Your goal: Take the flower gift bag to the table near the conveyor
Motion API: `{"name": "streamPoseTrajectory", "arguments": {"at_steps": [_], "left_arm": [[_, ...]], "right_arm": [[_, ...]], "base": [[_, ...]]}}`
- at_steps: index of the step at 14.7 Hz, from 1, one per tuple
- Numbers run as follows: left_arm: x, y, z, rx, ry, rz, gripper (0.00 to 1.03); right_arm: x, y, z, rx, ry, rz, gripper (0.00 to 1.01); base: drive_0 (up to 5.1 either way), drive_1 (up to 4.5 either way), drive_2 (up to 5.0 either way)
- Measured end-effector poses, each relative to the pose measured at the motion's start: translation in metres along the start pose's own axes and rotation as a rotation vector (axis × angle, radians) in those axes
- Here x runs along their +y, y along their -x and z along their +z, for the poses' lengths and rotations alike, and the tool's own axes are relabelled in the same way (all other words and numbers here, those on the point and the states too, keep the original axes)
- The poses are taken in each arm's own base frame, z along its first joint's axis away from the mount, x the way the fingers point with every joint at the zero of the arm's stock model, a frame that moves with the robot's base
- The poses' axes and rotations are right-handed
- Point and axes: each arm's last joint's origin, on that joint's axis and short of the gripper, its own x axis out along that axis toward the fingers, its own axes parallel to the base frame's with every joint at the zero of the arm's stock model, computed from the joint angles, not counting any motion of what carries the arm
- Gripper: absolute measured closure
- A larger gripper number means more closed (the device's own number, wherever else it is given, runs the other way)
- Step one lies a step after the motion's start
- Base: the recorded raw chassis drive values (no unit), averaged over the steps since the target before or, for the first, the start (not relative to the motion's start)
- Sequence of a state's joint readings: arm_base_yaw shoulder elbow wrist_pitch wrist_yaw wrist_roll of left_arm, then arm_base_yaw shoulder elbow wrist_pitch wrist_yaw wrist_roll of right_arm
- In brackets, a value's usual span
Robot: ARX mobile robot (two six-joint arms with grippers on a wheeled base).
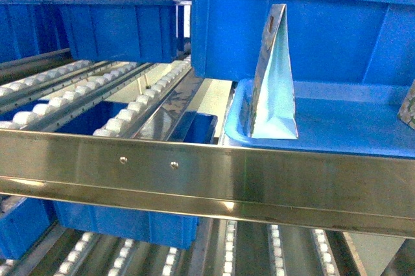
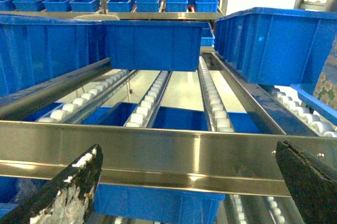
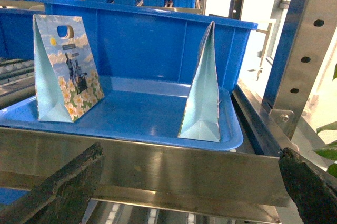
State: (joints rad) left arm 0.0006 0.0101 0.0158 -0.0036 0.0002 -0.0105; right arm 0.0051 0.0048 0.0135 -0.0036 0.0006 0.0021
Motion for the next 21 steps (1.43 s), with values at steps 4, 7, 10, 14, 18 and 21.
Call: {"name": "streamPoseTrajectory", "arguments": {"at_steps": [4,7,10,14,18,21], "left_arm": [[0.000,0.000,0.000,0.000,0.000,0.000,0.05],[0.000,0.000,0.000,0.000,0.000,0.000,0.05],[0.000,0.000,0.000,0.000,0.000,0.000,0.05],[0.000,0.000,0.000,0.000,0.000,0.000,0.05],[0.000,0.000,0.000,0.000,0.000,0.000,0.05],[-0.005,-0.006,0.011,-0.011,0.023,-0.032,0.05]], "right_arm": [[0.000,0.000,0.000,0.000,0.000,0.000,0.03],[0.000,0.000,0.000,0.000,0.000,0.000,0.03],[0.000,0.000,0.000,0.000,0.000,0.000,0.03],[0.000,0.000,0.000,0.000,0.000,0.000,0.03],[0.000,0.000,0.000,0.000,0.000,0.000,0.03],[0.003,-0.004,0.008,-0.021,0.012,0.013,0.03]], "base": [[0.0,0.00,0.0],[0.0,0.00,0.0],[0.0,0.00,0.0],[0.0,0.00,0.0],[0.0,0.00,0.0],[0.0,0.00,0.0]]}}
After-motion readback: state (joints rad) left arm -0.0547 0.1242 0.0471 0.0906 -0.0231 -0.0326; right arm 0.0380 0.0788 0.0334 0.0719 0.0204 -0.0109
